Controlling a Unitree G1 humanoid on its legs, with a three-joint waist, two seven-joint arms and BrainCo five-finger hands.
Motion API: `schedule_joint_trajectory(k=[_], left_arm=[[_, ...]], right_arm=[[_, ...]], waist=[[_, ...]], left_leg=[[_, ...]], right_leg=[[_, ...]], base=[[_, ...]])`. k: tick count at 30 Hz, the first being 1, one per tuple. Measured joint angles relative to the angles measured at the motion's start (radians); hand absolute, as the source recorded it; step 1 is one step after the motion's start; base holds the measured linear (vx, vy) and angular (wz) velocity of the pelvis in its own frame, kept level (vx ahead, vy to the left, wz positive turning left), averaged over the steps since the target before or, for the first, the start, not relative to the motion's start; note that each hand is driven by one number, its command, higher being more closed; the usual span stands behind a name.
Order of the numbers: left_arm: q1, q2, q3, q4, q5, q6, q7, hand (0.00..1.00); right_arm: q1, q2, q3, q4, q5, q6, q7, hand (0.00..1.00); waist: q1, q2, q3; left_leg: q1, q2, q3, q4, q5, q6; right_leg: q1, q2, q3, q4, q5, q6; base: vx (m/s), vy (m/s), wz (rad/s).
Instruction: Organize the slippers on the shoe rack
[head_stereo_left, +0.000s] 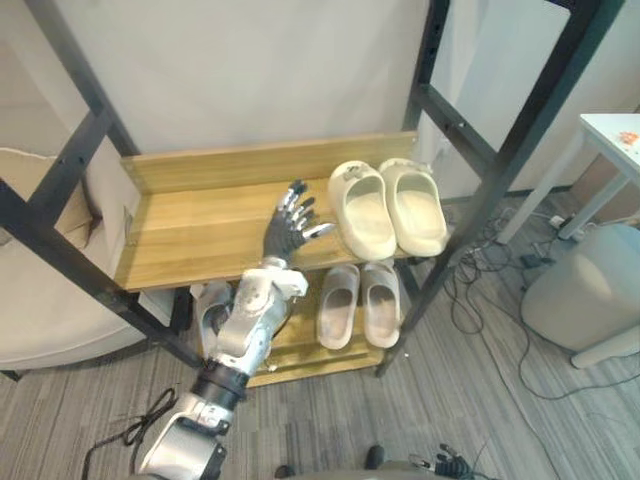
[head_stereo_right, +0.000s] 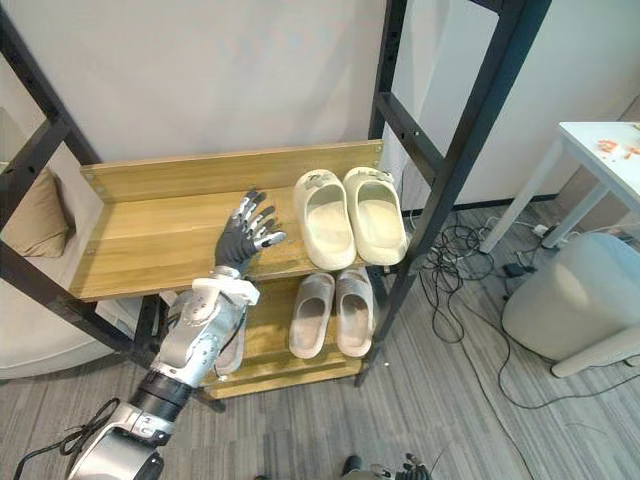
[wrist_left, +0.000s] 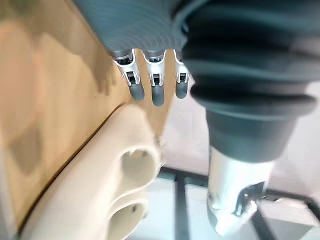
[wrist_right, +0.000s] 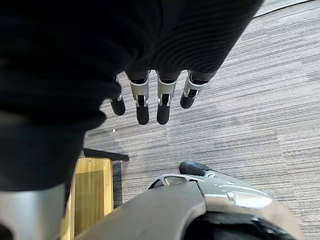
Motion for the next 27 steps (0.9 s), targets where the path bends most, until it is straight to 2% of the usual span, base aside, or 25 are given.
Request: schedule_joint_trajectory(k=[3, 7, 10, 15, 22, 27], left_arm=[[0.060, 0.028, 0.018, -0.075, -0.001, -0.003, -0.013, 0.00], [0.148, 0.039, 0.017, -0.219, -0.013, -0.009, -0.058, 0.00], [0.231, 0.063, 0.017, -0.318, -0.050, -0.031, -0.106, 0.00], [0.350, 0.066, 0.020, -0.385, -0.092, -0.035, -0.169, 0.00], [0.520, 0.067, -0.003, -0.361, -0.092, -0.031, -0.247, 0.00], [0.562, 0.052, -0.023, -0.074, -0.022, -0.014, -0.254, 0.00]], right_arm=[[-0.001, -0.001, 0.001, 0.002, 0.000, 0.000, 0.006, 0.00], [-0.002, -0.007, 0.010, 0.016, -0.001, 0.000, 0.010, 0.00], [-0.008, -0.010, 0.017, 0.025, -0.003, 0.000, 0.019, 0.00], [-0.024, -0.025, 0.044, 0.042, -0.010, 0.000, 0.030, 0.00], [-0.031, -0.025, 0.049, 0.058, -0.037, -0.001, 0.035, 0.00], [-0.059, -0.026, 0.049, 0.081, -0.039, -0.009, 0.034, 0.00]], waist=[[0.008, 0.000, 0.000], [0.041, -0.001, -0.001], [0.050, -0.004, -0.004], [0.060, -0.009, -0.013], [0.087, -0.017, -0.019], [0.093, -0.019, -0.022]], left_leg=[[0.001, -0.002, -0.013, 0.001, 0.000, 0.001], [0.001, -0.002, -0.022, 0.002, 0.004, 0.005], [0.000, -0.004, -0.038, 0.000, 0.005, 0.007], [-0.001, -0.005, -0.042, -0.002, 0.006, 0.009], [-0.001, -0.007, -0.045, -0.009, 0.007, 0.010], [-0.002, -0.014, -0.046, -0.016, 0.008, 0.012]], right_leg=[[0.005, -0.001, -0.007, 0.000, 0.000, 0.000], [0.010, -0.001, -0.015, 0.000, -0.001, 0.000], [0.015, -0.002, -0.027, 0.000, -0.001, 0.000], [0.014, -0.003, -0.030, -0.001, -0.003, 0.002], [0.012, -0.003, -0.028, 0.000, -0.008, 0.006], [0.007, -0.008, -0.025, 0.000, -0.016, 0.012]], base=[[-0.01, -0.009, 0.08], [-0.02, -0.009, 0.07], [-0.03, -0.012, 0.12], [0.00, -0.001, 0.01], [0.00, 0.000, 0.01], [0.01, 0.005, 0.01]])
